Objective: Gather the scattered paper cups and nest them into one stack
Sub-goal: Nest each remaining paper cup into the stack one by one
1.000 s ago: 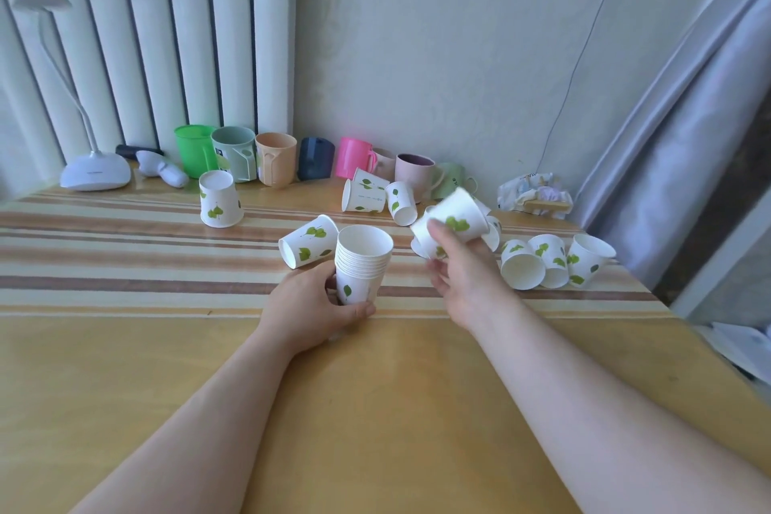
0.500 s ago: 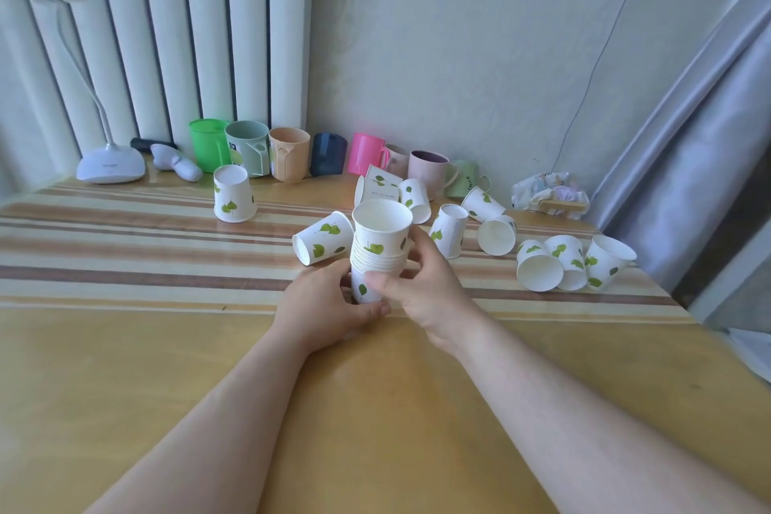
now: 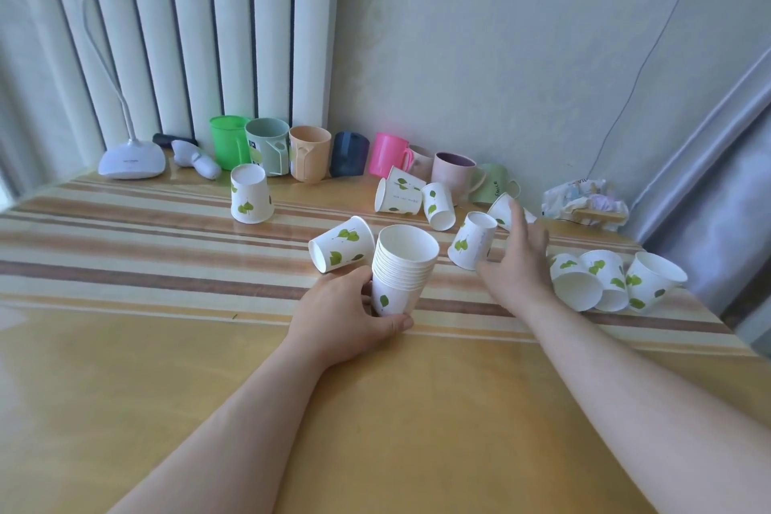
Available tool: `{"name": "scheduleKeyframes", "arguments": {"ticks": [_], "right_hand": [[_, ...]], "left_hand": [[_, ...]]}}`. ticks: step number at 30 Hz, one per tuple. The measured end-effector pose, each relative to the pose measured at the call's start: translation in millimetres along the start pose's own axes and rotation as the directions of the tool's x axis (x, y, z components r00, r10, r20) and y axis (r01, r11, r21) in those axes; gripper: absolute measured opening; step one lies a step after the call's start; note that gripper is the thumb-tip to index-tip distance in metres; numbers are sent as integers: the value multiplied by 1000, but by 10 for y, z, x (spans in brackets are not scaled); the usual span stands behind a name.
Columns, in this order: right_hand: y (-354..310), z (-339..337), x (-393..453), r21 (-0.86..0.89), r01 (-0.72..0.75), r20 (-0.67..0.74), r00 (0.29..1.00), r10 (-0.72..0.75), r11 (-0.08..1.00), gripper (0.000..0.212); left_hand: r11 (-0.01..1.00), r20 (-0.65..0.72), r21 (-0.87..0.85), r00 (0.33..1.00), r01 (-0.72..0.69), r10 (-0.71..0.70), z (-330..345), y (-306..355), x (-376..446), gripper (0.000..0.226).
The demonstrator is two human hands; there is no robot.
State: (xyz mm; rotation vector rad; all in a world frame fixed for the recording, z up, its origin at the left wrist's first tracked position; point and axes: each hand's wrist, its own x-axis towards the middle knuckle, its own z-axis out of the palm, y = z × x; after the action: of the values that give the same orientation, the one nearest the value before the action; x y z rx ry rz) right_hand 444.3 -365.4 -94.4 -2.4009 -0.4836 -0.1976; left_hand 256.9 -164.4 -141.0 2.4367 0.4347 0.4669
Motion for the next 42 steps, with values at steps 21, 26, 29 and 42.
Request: {"name": "scheduleKeyframes", "arguments": {"ticks": [21, 26, 29, 42], "right_hand": [[-87, 50, -576, 241, -256, 92, 966, 240, 936, 74], [-620, 297, -340, 413, -231, 380, 923, 64, 881, 55], [-719, 421, -247, 360, -175, 506, 862, -34, 916, 34], [-305, 89, -345, 351, -230, 564, 826, -9, 908, 31]], "left_hand": [[1000, 12, -13, 1000, -16, 16, -52, 29, -49, 46], [999, -15, -33, 999, -33, 33, -35, 5, -54, 47], [998, -28, -47, 999, -37, 36, -34, -15, -67, 47], [1000, 28, 5, 999, -27, 27, -104, 100, -72, 35]]}}
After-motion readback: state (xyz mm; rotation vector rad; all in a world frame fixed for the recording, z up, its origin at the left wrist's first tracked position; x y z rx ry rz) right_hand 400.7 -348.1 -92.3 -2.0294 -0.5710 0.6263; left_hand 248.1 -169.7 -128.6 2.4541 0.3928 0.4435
